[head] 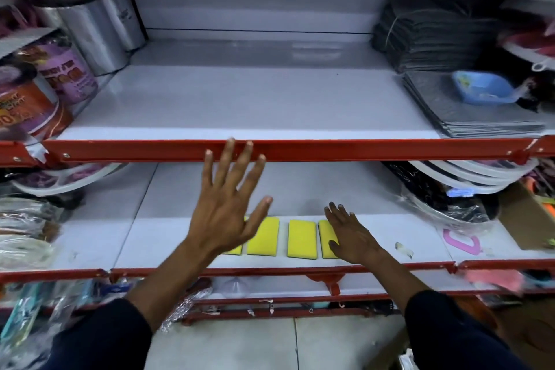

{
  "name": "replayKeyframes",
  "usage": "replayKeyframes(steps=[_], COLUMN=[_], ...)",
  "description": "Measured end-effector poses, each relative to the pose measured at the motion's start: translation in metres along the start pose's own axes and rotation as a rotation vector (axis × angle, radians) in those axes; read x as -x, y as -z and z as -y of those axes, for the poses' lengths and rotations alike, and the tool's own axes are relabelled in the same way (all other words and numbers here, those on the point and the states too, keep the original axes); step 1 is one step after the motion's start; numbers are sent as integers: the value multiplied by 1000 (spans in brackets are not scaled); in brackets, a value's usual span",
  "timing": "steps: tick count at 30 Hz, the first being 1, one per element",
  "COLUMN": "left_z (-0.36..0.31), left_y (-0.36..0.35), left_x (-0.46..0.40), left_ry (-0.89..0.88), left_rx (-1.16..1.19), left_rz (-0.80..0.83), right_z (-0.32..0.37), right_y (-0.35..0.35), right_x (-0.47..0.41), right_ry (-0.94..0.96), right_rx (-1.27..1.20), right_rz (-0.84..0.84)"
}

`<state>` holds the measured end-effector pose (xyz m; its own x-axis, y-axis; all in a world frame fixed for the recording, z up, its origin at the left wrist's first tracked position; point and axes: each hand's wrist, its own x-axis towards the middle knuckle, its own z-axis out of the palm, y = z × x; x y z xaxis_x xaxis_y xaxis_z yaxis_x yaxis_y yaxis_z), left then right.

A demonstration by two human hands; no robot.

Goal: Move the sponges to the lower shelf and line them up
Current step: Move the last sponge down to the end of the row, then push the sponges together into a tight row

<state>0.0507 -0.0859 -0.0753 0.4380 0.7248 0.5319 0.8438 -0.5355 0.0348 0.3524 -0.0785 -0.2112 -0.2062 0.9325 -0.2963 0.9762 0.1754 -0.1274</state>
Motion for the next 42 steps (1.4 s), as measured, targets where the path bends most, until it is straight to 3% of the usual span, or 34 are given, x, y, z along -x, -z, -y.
replayKeyframes(steps=[3, 11, 16, 25, 42], left_z=[-27, -69, -78, -76, -79], left_y=[-31, -143, -191, -220, -207], left_x=[21, 60, 58, 42, 41], left_ry=[-62, 36, 36, 68, 131], left_rx=[73, 283, 272, 258, 334], left_rz=[113, 585, 749, 717, 717], right_z=[-4, -8, -9, -10, 1], right_y=[-11, -41, -49, -50, -47], right_x=[4, 4, -4, -9, 6], right_ry=[-21, -12, -20, -82, -108], right_rx=[-70, -163, -194, -232, -265], right_rz=[7, -46, -119, -77, -16])
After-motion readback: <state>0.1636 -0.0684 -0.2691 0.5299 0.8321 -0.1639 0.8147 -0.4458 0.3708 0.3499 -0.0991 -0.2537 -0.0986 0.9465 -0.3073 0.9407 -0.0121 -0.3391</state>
